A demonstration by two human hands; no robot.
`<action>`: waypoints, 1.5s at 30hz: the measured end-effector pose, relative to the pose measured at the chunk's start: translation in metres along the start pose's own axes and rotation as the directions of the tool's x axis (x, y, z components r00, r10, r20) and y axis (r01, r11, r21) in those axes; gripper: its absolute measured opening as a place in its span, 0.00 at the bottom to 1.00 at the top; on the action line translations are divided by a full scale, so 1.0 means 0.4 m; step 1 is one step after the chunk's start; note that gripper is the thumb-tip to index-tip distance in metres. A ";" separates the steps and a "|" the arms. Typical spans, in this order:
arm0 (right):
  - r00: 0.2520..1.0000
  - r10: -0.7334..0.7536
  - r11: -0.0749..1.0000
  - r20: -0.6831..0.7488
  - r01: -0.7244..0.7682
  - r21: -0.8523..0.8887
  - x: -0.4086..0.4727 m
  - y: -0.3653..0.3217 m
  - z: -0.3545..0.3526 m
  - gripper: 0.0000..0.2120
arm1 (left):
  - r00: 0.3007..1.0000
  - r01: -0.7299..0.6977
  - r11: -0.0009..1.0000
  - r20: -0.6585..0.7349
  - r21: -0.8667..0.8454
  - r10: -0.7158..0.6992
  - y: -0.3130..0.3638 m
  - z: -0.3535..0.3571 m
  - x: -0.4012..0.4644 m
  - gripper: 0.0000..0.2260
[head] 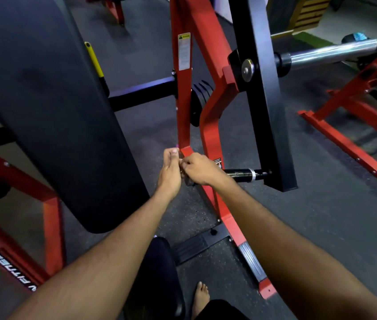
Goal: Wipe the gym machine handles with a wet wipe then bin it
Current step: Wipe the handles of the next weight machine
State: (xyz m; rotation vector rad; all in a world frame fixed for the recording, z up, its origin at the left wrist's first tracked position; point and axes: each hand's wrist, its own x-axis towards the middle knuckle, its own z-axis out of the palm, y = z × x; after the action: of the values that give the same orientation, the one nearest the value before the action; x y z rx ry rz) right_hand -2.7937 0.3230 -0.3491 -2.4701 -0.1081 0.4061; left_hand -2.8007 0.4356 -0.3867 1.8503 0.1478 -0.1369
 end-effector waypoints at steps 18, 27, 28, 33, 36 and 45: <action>0.754 -0.185 0.980 -0.630 0.098 -0.171 -0.161 0.442 0.074 0.26 | 0.996 -0.057 0.991 0.076 0.120 0.048 0.014 0.020 -0.099 0.14; 0.746 0.098 0.943 -0.659 0.141 0.300 -0.250 0.247 0.137 0.19 | 0.973 -0.229 0.959 0.002 0.170 0.232 -0.009 -0.010 -0.186 0.10; 0.766 0.088 0.920 -0.637 0.183 0.346 -0.266 0.210 0.153 0.18 | 0.967 -0.254 0.954 0.018 0.158 0.255 -0.011 -0.023 -0.202 0.11; 0.884 0.187 0.640 -0.429 0.222 0.736 -0.358 0.005 0.208 0.12 | 0.937 -0.271 0.960 0.250 0.073 0.245 -0.016 -0.133 -0.319 0.20; 0.914 0.215 0.523 -0.344 0.190 0.831 -0.412 -0.083 0.266 0.09 | 0.940 -0.272 0.961 0.228 0.053 0.254 -0.047 -0.236 -0.400 0.15; 0.998 -0.056 0.326 -0.027 0.044 0.944 -0.561 -0.378 0.403 0.06 | 0.989 -0.149 0.974 -0.019 -0.171 0.148 -0.128 -0.556 -0.647 0.05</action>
State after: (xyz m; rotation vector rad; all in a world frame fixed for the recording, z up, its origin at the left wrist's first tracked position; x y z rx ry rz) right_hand -3.0546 0.4977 -0.3217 -1.2418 0.0545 0.3094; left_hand -3.0604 0.6552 -0.3289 1.6826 0.0239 -0.0129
